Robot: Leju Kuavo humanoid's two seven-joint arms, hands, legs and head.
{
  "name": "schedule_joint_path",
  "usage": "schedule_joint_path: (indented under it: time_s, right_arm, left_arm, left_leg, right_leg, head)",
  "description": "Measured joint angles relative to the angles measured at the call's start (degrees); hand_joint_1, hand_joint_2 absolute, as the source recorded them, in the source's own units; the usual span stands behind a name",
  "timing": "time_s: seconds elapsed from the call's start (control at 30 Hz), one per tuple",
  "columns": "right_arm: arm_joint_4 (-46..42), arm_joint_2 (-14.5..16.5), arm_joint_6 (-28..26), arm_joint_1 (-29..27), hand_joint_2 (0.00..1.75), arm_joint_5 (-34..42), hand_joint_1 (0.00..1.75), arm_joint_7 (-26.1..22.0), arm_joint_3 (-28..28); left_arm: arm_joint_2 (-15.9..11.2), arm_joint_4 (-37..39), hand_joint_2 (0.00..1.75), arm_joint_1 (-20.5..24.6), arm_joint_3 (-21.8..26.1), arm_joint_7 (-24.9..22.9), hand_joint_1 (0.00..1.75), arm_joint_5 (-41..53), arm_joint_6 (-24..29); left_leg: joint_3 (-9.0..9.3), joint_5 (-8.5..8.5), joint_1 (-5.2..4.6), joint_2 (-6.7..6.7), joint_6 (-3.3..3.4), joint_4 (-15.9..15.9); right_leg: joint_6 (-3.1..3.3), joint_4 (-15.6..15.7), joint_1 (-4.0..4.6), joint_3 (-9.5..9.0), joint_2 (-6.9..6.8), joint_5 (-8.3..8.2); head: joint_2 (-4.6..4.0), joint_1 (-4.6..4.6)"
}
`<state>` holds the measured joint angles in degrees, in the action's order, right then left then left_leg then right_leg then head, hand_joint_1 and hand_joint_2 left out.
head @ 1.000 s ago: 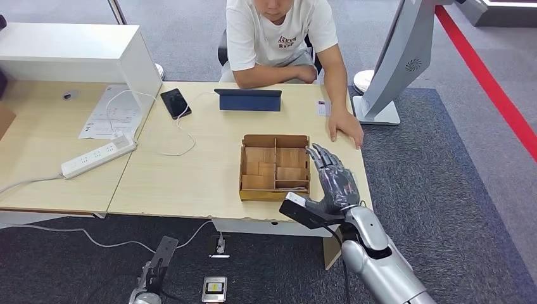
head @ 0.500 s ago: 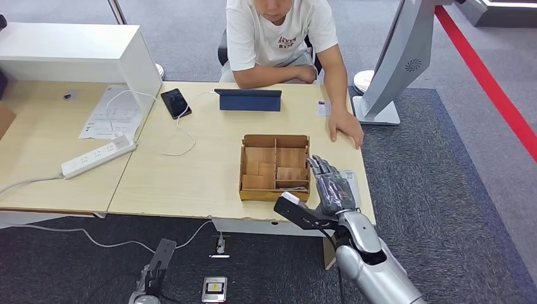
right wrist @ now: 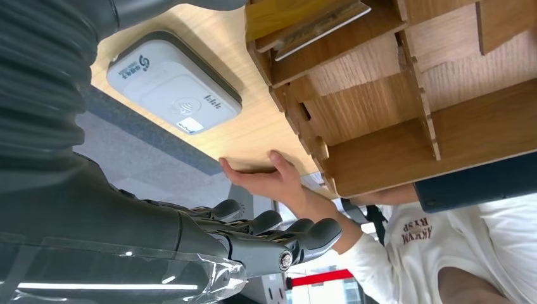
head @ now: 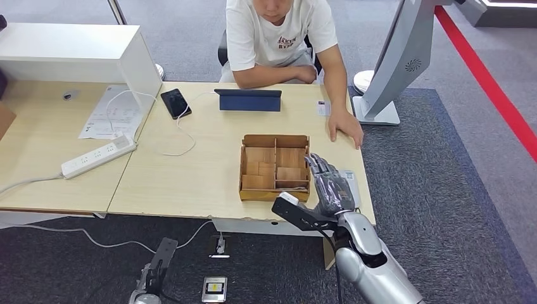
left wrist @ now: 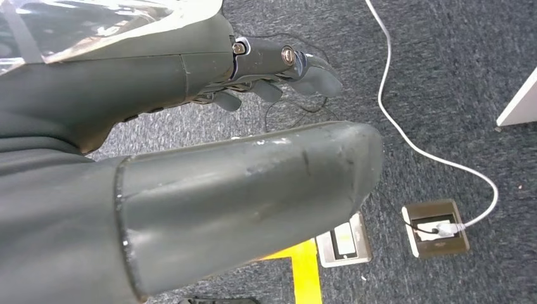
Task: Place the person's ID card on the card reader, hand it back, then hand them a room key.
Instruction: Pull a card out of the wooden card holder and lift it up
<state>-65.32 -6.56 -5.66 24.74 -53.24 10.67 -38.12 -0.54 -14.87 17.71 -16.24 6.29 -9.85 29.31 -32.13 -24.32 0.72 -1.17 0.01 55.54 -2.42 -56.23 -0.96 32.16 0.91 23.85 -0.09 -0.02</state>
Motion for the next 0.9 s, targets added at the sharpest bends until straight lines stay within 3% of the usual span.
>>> schedule_joint_path:
  time_s: [0.27, 0.9]
  right_arm:
    - [4.9, 2.2, -4.7, 2.0, 1.75, -0.6, 0.00, -2.5, -0.4]
    - [16.9, 7.6, -7.9, 6.6, 1.75, 0.6, 0.00, -6.1, -1.3]
  left_arm:
    - [0.2, 0.0, 0.00, 0.9, -0.9, -0.7, 0.00, 0.7, -0.2]
    - [0.2, 0.0, 0.00, 1.0, -1.3, -1.0, 0.00, -0.2, -0.5]
  left_leg:
    - [-0.01, 0.02, 0.01, -0.01, -0.02, 0.0]
    - [-0.01, 0.02, 0.01, -0.01, -0.02, 0.0]
  right_leg:
    - [0.01, 0.0, 0.01, 0.00, 0.00, -0.01]
    - [0.02, 0.0, 0.01, 0.01, 0.00, 0.00]
  head:
    - [0.00, -0.01]
    - [0.00, 0.00]
